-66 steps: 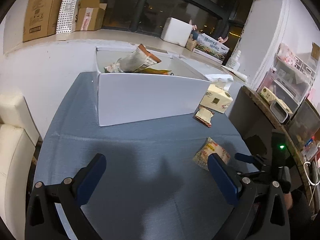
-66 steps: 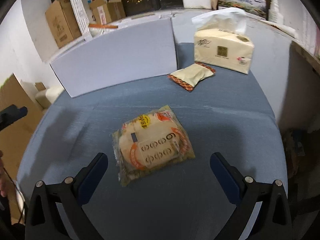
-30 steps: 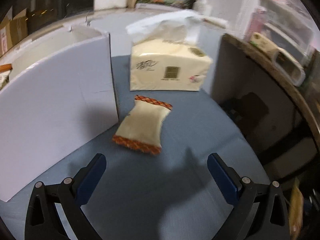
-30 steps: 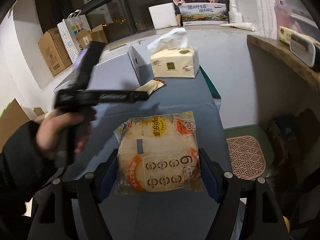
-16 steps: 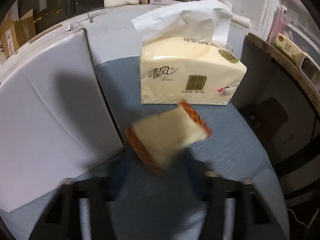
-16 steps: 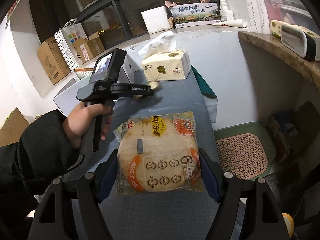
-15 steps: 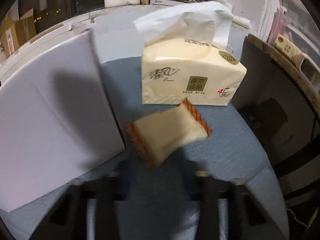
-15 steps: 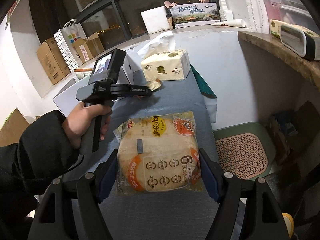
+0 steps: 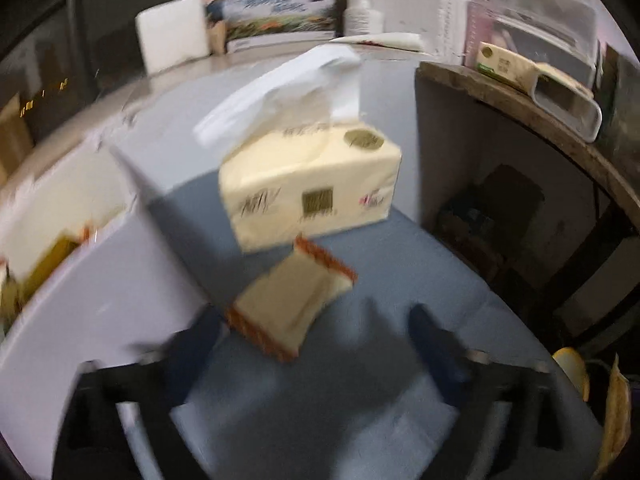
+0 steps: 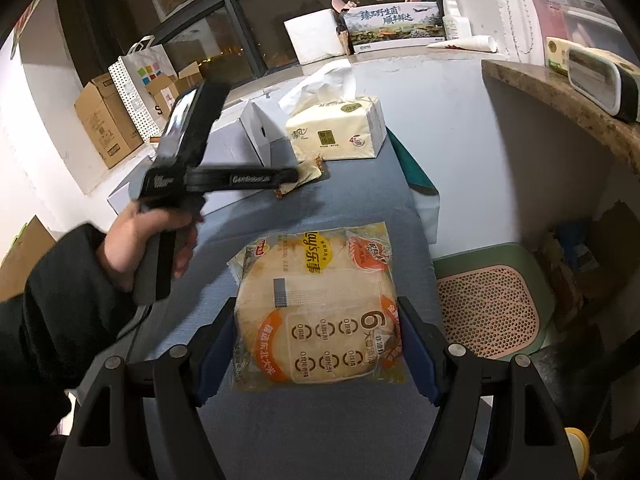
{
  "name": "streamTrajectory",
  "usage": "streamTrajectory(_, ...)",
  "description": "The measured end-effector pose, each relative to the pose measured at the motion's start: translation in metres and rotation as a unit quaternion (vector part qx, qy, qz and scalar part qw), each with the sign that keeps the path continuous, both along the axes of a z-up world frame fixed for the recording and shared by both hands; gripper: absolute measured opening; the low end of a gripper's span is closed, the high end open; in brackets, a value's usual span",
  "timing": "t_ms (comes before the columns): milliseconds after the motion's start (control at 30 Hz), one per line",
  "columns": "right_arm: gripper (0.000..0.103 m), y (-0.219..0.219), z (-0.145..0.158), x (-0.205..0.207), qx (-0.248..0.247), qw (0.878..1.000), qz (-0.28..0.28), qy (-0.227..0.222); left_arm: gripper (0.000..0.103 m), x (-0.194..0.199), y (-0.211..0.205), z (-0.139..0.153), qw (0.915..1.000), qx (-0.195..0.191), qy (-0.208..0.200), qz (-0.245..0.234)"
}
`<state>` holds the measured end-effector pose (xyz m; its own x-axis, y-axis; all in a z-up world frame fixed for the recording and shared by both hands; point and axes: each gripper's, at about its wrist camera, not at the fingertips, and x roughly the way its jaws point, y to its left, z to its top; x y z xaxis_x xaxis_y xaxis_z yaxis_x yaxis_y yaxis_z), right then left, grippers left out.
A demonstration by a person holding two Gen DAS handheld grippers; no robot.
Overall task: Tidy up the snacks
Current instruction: 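Grasp the cream wafer packet with the left gripper while the right holds the cake packet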
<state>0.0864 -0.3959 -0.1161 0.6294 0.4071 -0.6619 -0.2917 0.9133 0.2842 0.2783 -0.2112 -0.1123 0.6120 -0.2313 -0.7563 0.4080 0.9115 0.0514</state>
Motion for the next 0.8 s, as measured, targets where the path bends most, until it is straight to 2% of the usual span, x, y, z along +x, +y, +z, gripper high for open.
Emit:
streamTrajectory(200,0.079,-0.005,-0.005,0.001,-0.001,1.0,-0.006,0.012,0.101,0.032,-0.024,-0.015,0.9976,0.042,0.027,-0.048)
streamTrajectory(267,0.079,-0.006,-0.005,0.001,-0.001,1.0,-0.009,0.012,0.101,0.04,-0.031,-0.022,0.9959,0.072,0.029,-0.046)
streamTrajectory(367,0.079,-0.009,-0.006,0.001,-0.001,1.0,-0.013,0.014,0.101,0.044,-0.042,-0.031,0.9935,0.096,0.033,-0.052)
streamTrajectory(433,0.079,-0.01,-0.007,0.001,-0.003,1.0,-0.014,0.015,0.1,0.05,-0.04,-0.038,0.9948,0.082,0.053,-0.028)
streamTrajectory(500,0.079,-0.01,-0.009,0.002,-0.001,1.0,-0.013,0.019,0.089,0.052,-0.029,-0.04,0.9968,0.043,0.067,-0.001)
streamTrajectory(533,0.079,-0.009,-0.01,0.002,-0.001,1.0,-0.013,0.019,0.082,0.053,-0.024,-0.039,0.9972,0.038,0.063,0.015)
streamTrajectory(567,0.079,-0.008,-0.011,0.002,-0.002,1.0,-0.012,0.02,0.058,0.055,-0.021,-0.036,0.9973,0.039,0.055,0.03)
streamTrajectory(600,0.079,-0.007,-0.011,0.002,-0.002,1.0,-0.011,0.021,0.042,0.055,-0.019,-0.034,0.9969,0.045,0.052,0.039)
streamTrajectory(667,0.079,-0.006,-0.013,0.002,-0.003,1.0,-0.01,0.024,0.041,0.056,-0.012,-0.032,0.9968,0.029,0.065,0.038)
streamTrajectory(733,0.079,-0.006,-0.013,0.003,-0.003,1.0,-0.008,0.024,0.038,0.05,-0.009,-0.027,0.9969,0.029,0.063,0.036)
streamTrajectory(800,0.079,-0.006,-0.013,0.002,-0.002,1.0,-0.01,0.022,0.037,0.039,-0.002,-0.021,0.9975,0.005,0.061,0.034)
